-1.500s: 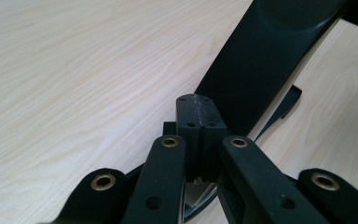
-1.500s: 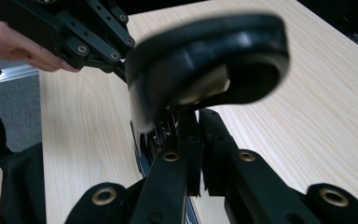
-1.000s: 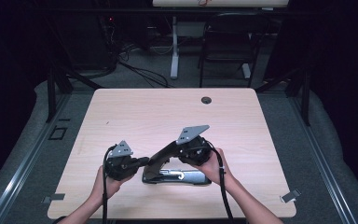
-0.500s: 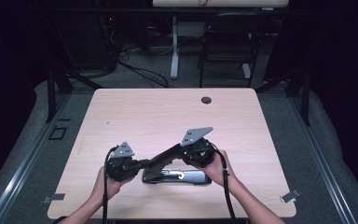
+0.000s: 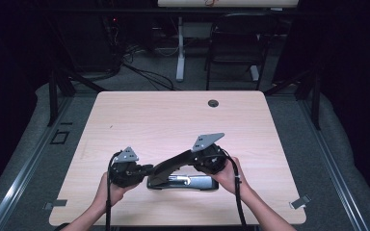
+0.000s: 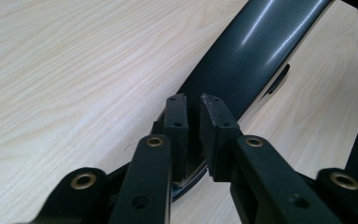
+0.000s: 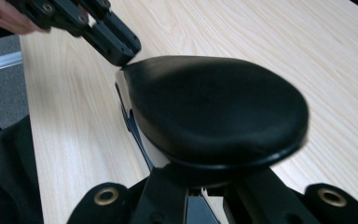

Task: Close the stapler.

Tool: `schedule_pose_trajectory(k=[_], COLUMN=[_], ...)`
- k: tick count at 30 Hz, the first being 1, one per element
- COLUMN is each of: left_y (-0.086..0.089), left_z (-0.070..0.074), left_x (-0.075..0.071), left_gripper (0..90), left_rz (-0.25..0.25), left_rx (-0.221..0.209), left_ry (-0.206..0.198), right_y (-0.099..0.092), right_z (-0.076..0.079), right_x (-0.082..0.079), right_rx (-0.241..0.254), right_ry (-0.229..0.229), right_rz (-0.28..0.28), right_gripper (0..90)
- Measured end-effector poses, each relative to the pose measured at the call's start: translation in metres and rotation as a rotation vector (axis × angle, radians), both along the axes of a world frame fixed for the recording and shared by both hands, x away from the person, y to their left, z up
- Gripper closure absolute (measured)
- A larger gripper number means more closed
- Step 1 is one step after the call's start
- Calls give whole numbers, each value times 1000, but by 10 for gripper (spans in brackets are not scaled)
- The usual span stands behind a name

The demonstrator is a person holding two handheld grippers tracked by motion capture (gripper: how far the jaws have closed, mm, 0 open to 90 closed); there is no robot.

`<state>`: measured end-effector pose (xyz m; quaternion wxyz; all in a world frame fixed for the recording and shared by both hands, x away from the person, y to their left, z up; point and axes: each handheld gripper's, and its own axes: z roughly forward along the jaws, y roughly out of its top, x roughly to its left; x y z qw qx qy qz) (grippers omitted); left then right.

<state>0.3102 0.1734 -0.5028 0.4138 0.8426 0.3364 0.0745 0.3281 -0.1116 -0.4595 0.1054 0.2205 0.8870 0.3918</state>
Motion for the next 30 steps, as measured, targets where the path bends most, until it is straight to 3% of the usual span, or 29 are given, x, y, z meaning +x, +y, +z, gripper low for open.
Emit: schedule_pose_trajectory(k=[7,11,19,30], left_y=[4,8,16,20], left_z=[0,-1,-1,-2], left_x=[4,6,9,12], left_gripper=[483,376,288,223], left_rz=[66,79,113,143], left_rx=[20,26,19,11], left_ry=[22,36,49,68], right_y=[-5,-7,-14,-26], right_z=[-5,-6,-14,-33], right_x=[-1,-2,-4,-3], right_rx=[-15,-24,-49,-117], right_ry=[11,15,33,74], right_rz=[-8,-8,-22,-46], right_gripper=[895,894,893,889])
